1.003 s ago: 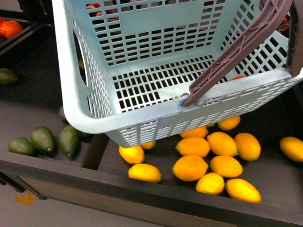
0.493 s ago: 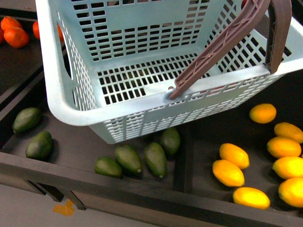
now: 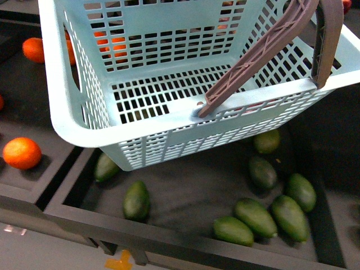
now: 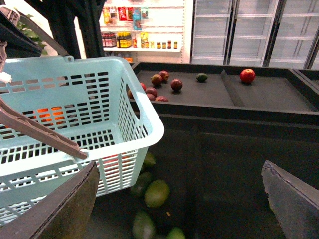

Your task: Pick mango and avocado into basket

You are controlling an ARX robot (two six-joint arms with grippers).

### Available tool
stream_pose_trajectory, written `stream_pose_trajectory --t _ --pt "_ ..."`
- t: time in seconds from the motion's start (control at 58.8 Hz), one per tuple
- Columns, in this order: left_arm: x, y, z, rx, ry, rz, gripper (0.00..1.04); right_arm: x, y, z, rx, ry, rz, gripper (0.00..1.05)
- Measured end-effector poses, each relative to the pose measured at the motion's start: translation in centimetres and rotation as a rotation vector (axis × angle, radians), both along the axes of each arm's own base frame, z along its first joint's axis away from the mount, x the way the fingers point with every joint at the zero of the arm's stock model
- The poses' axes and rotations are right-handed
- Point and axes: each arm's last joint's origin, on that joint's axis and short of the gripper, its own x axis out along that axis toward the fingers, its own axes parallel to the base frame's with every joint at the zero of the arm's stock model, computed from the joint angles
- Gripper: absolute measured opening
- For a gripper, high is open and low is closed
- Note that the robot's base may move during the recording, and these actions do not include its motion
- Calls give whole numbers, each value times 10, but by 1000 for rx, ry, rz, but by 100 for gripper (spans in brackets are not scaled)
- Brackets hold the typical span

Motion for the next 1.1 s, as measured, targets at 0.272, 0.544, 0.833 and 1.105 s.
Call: stream_pose_trajectory --t 0.272,0.544,0.833,1.105 --pt "0 0 0 1 0 1 6 0 0 0 0 1 0 97" --pt "4 8 0 22 -14 34 6 0 0 -1 32 78 -51 97" --pt "0 -1 0 -3 2 -9 6 68 -51 -10 68 460 -201 97" --pt "-1 -2 0 -4 3 -6 6 159 -110 -61 -143 583 -109 97"
